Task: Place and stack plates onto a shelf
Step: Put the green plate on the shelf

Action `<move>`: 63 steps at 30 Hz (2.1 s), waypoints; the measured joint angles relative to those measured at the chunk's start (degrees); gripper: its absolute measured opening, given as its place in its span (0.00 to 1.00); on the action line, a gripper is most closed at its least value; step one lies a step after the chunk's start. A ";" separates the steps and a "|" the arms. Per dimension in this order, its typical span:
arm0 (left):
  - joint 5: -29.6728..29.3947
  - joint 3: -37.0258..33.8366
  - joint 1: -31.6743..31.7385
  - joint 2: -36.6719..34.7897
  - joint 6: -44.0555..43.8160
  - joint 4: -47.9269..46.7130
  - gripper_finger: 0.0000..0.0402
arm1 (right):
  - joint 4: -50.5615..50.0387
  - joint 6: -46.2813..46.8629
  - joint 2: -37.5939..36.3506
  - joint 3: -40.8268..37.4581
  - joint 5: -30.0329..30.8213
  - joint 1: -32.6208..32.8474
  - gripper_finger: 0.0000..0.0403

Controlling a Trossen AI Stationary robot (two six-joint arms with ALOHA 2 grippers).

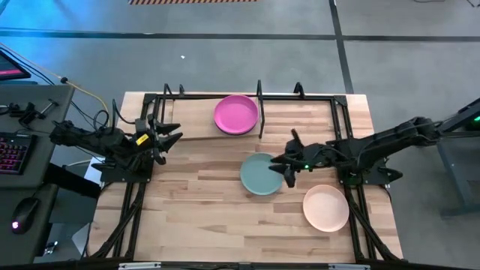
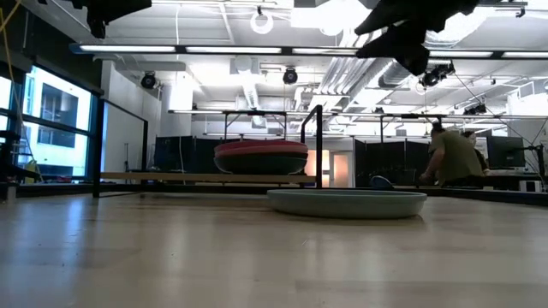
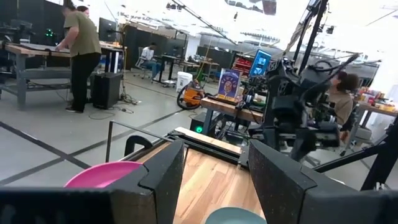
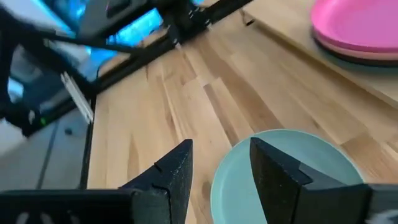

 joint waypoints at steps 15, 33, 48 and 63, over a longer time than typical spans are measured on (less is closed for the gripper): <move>0.04 0.02 -0.01 0.31 0.06 -0.42 0.42 | -26.74 12.35 17.48 7.86 -0.35 -3.64 0.35; 0.05 0.04 -0.02 2.72 -1.87 -0.48 0.42 | -25.99 13.87 30.96 7.65 -1.70 -9.18 0.35; -1.37 0.55 -0.02 3.07 -1.29 4.35 0.42 | -25.76 14.43 32.96 7.88 -2.38 -9.02 0.03; -8.88 9.97 0.00 1.77 11.60 7.11 0.42 | -15.48 10.75 29.02 17.93 -4.99 -9.16 0.00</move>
